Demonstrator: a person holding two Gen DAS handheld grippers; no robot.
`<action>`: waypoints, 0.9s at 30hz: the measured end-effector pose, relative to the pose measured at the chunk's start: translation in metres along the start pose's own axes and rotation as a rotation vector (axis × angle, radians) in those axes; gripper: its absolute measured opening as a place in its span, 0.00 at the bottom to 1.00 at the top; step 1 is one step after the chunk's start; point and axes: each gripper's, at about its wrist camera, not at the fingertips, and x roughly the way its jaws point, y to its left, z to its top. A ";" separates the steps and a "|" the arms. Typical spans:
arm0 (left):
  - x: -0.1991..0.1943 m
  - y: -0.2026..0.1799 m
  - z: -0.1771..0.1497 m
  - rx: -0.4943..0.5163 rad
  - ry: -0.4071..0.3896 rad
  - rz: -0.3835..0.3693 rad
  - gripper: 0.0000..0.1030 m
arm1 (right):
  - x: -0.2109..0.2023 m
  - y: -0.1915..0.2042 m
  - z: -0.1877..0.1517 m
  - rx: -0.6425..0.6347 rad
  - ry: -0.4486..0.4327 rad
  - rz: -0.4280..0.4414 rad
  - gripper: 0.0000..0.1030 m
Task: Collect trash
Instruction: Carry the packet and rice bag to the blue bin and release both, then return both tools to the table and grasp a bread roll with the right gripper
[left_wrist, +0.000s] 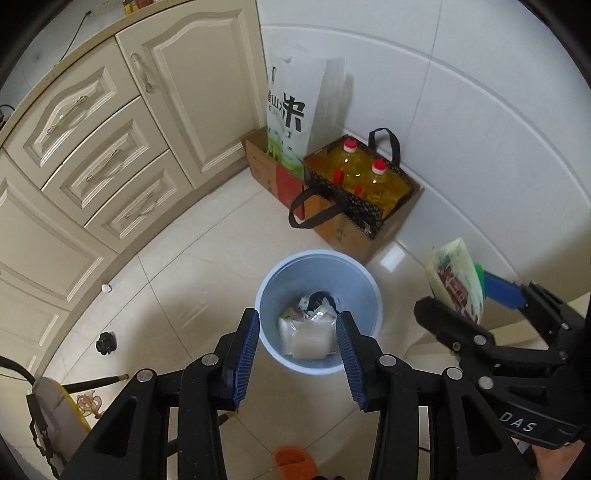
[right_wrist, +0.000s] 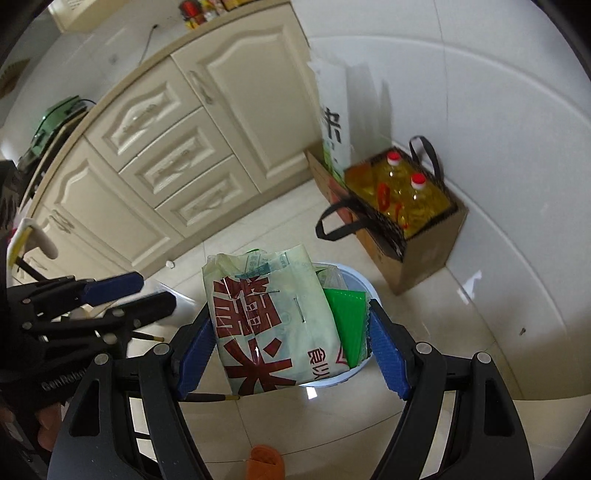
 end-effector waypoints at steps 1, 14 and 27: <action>0.006 0.004 0.000 0.004 0.005 -0.002 0.39 | 0.004 -0.003 -0.001 0.006 0.004 -0.001 0.76; 0.008 0.015 -0.012 -0.080 -0.043 0.147 0.66 | 0.040 -0.003 0.001 0.036 0.039 0.001 0.76; -0.095 0.047 -0.041 -0.172 -0.155 0.142 0.66 | -0.005 0.044 0.023 -0.007 -0.050 -0.025 0.88</action>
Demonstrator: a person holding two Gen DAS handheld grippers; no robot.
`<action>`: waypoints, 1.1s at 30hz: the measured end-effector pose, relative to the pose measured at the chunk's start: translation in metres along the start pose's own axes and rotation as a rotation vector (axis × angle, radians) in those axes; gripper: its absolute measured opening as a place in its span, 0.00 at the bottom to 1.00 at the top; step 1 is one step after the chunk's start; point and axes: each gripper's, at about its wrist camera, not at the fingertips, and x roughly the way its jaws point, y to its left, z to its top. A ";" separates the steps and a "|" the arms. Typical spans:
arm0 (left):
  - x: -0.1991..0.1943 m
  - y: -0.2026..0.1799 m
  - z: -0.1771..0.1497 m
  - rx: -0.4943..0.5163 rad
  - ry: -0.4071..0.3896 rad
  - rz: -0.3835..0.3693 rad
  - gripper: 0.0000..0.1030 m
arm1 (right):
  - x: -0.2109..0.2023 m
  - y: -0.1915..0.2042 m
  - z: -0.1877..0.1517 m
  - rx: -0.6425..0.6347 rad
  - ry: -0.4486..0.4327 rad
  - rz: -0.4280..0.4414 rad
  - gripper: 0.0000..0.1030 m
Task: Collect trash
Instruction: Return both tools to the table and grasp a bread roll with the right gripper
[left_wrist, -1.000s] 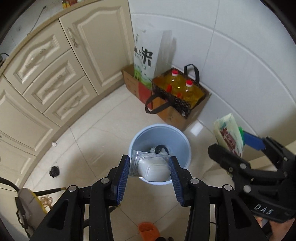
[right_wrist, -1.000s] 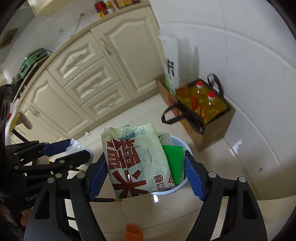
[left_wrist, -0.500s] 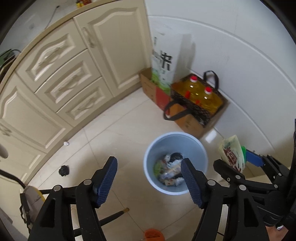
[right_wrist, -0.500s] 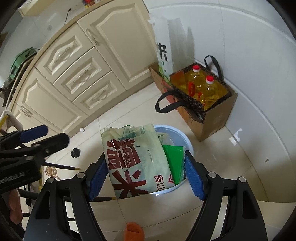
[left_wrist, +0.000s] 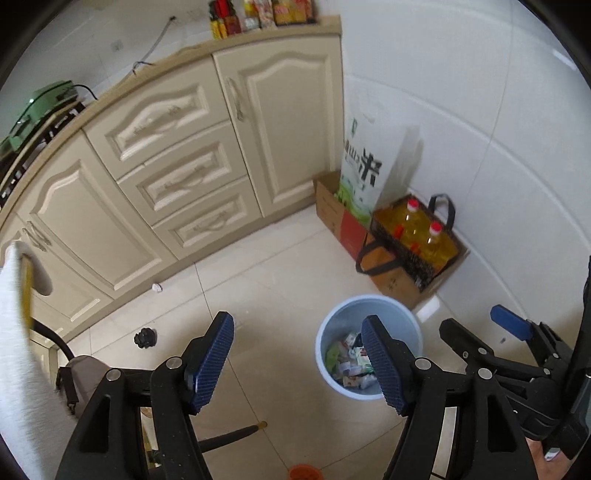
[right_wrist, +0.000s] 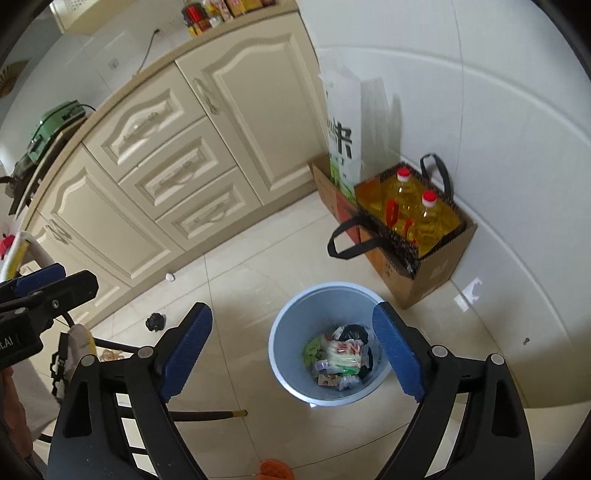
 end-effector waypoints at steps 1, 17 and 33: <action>-0.014 0.004 -0.001 -0.007 -0.020 -0.010 0.66 | -0.012 0.007 0.002 -0.010 -0.012 -0.001 0.88; -0.258 0.193 -0.115 -0.096 -0.357 0.044 0.79 | -0.181 0.225 0.014 -0.319 -0.242 0.115 0.97; -0.297 0.472 -0.269 -0.364 -0.263 0.203 0.82 | -0.094 0.512 -0.048 -0.708 -0.018 0.268 0.98</action>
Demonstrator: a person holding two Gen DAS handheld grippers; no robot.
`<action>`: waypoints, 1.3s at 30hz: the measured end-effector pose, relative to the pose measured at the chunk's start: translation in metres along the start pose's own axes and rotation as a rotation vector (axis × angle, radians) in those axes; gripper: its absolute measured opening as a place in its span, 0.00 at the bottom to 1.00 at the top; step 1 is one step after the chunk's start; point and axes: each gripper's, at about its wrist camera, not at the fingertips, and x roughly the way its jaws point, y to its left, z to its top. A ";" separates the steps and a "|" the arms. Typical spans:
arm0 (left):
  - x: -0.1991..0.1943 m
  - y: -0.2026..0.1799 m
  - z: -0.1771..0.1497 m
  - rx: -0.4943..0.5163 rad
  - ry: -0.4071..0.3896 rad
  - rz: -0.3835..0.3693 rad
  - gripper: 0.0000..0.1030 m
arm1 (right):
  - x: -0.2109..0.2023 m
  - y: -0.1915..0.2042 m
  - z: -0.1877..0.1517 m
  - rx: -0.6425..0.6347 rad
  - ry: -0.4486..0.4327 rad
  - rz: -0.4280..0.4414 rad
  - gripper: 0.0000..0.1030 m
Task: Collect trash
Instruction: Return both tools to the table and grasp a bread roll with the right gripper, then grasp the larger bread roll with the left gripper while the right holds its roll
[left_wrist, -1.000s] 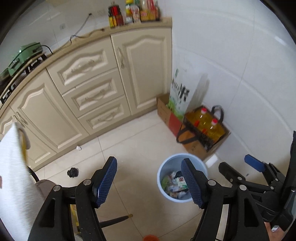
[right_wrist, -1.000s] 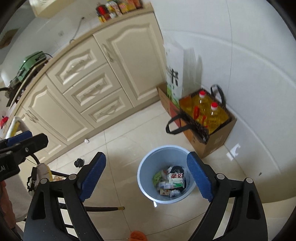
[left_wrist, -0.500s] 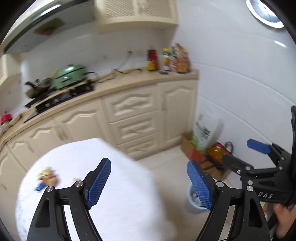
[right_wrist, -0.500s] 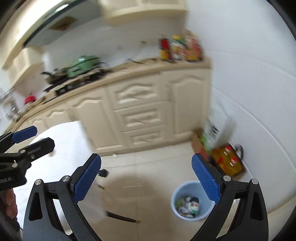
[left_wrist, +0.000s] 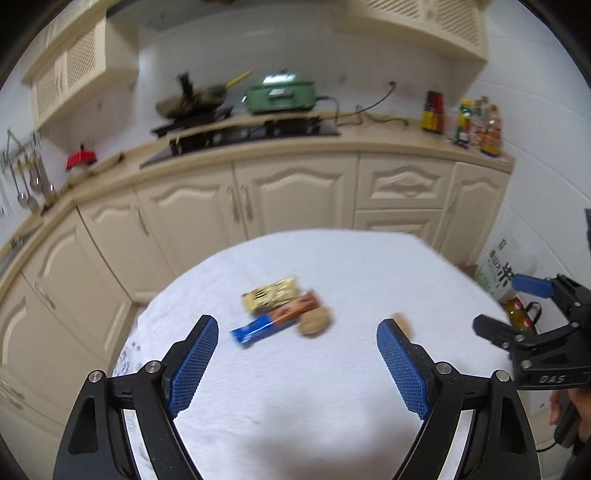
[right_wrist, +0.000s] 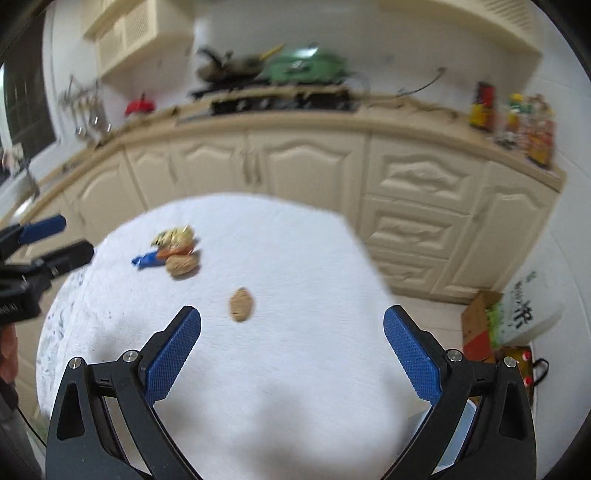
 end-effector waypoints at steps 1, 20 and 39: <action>0.003 0.007 -0.001 -0.036 0.024 0.022 0.82 | 0.013 0.008 0.001 -0.016 0.027 -0.002 0.98; 0.166 -0.034 0.051 -0.051 0.224 0.040 0.81 | 0.110 0.020 -0.008 -0.080 0.172 0.070 0.25; 0.222 -0.057 0.059 -0.039 0.242 0.048 0.31 | 0.089 -0.004 -0.011 -0.002 0.103 0.128 0.24</action>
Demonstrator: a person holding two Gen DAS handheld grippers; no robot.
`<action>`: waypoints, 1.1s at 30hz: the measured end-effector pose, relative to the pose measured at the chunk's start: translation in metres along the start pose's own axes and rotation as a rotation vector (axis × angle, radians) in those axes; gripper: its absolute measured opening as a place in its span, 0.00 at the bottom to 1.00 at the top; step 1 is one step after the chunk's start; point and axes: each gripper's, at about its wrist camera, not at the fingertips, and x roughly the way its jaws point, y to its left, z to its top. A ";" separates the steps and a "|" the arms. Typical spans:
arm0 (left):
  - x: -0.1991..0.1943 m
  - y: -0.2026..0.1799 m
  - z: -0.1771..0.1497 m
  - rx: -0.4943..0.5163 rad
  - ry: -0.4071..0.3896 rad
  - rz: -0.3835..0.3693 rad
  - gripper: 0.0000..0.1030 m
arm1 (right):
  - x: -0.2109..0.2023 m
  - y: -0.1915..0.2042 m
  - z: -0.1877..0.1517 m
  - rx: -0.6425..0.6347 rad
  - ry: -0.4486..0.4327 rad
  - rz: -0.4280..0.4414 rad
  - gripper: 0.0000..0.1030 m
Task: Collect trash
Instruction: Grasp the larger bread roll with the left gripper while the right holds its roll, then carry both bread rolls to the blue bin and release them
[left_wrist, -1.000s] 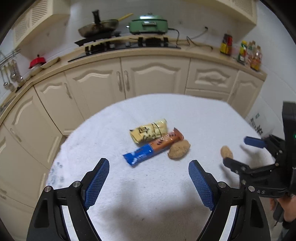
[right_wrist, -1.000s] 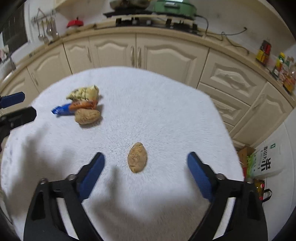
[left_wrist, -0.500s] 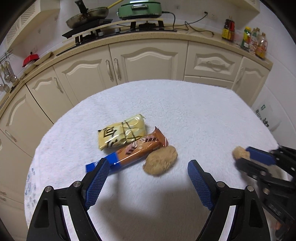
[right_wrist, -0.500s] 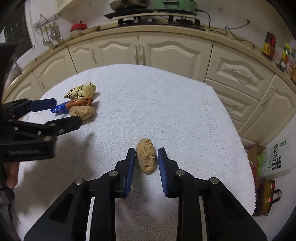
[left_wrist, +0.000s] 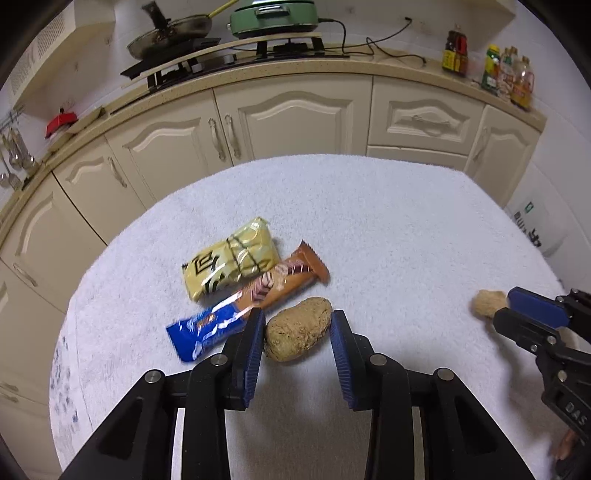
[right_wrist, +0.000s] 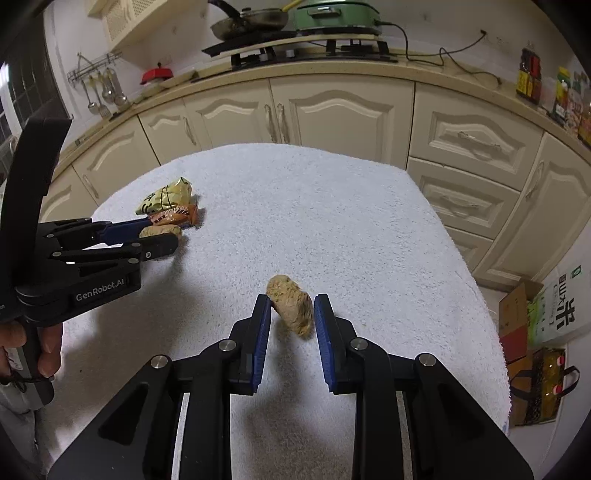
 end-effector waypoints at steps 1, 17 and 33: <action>-0.006 0.001 -0.002 -0.012 -0.007 -0.007 0.31 | -0.003 -0.002 -0.002 0.003 -0.003 0.000 0.24; -0.087 -0.013 -0.049 -0.018 -0.071 -0.080 0.31 | -0.038 -0.017 -0.023 0.043 -0.036 0.002 0.46; -0.073 -0.026 -0.046 -0.032 -0.043 -0.090 0.31 | 0.023 -0.003 0.010 -0.059 0.015 -0.041 0.26</action>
